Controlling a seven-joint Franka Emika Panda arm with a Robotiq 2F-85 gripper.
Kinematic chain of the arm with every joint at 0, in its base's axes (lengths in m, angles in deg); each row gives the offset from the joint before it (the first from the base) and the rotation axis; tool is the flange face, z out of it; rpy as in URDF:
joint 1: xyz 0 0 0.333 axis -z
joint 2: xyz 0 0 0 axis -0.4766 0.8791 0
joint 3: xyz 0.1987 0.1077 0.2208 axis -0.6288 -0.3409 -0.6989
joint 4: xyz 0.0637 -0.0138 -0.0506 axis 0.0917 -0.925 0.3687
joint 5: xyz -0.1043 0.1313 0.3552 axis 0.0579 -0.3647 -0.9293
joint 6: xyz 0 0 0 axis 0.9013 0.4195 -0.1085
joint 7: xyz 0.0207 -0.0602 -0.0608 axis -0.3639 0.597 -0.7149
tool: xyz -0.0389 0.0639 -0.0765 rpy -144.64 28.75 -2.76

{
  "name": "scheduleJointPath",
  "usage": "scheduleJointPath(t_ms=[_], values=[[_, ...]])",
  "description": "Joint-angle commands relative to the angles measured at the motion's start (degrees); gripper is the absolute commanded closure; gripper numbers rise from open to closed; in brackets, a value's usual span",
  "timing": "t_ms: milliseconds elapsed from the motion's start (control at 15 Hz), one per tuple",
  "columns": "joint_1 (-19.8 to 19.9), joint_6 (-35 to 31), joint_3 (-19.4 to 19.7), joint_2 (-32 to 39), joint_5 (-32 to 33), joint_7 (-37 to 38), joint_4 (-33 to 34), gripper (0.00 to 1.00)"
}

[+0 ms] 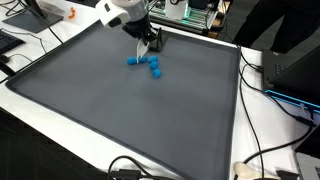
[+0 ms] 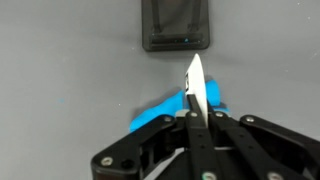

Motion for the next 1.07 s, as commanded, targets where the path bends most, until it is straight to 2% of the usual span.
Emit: scheduleJointPath(t_ms=[0, 1000], values=[[-0.3, 2.2, 0.4, 1.1, 2.9, -0.2, 2.3, 0.99], [-0.3, 3.5, 0.7, 8.5, 7.3, -4.0, 8.7, 0.99]])
